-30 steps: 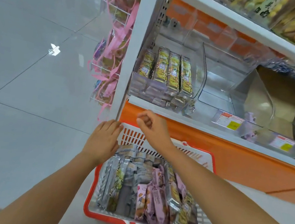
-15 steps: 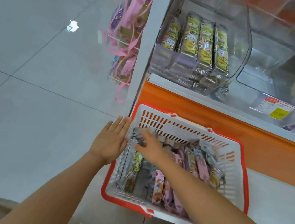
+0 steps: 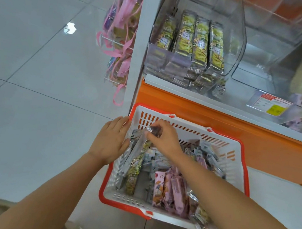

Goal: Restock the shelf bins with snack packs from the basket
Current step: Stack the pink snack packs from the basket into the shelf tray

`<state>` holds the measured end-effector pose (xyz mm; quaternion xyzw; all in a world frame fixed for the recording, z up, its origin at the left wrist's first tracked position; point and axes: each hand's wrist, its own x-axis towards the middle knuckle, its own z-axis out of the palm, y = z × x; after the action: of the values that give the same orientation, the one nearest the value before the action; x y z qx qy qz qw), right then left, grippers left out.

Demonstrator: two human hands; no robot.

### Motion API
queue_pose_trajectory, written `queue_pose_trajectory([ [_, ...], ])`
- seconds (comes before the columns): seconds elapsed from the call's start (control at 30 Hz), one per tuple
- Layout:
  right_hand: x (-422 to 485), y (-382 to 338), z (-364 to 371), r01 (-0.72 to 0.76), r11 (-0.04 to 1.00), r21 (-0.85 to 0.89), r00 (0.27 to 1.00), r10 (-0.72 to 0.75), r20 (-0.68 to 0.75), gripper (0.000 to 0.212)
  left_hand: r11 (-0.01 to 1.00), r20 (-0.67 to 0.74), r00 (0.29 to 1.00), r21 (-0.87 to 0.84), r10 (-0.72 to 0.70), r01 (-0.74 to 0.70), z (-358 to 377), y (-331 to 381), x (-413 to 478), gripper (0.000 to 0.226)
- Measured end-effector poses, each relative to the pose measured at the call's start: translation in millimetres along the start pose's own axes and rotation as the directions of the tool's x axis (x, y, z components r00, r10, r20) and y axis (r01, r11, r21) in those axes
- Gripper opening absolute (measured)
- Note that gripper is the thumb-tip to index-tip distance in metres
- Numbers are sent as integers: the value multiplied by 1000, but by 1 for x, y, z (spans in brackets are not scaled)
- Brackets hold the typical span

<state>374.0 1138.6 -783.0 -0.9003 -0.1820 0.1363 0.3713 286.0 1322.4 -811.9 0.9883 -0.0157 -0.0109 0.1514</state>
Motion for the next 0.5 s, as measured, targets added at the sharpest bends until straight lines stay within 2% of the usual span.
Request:
queue_pose_trajectory([
  [0.07,3,-10,-16,8,998,59,998,-5,-58,18,985,-63,997,-167,39,-49,-9,13,5,61],
  [0.13,6,-20,-30,44,994,102,995,-34,-97,15,900,46,999,-437,30,-7,-20,28,9,55],
  [0.2,7,-32,-42,81,984,158,990,-61,-128,16,777,138,990,-627,38,57,-29,44,12,33],
  [0.27,6,-46,-54,97,965,242,986,-61,-152,25,693,104,995,-716,-11,82,-36,55,15,12],
  [0.37,1,-59,-69,88,936,341,993,-57,-100,48,529,82,989,-838,-124,136,-46,61,18,13],
  [0.5,-14,-51,-76,112,972,204,993,-117,12,53,329,87,954,-926,-286,183,-60,64,21,22],
])
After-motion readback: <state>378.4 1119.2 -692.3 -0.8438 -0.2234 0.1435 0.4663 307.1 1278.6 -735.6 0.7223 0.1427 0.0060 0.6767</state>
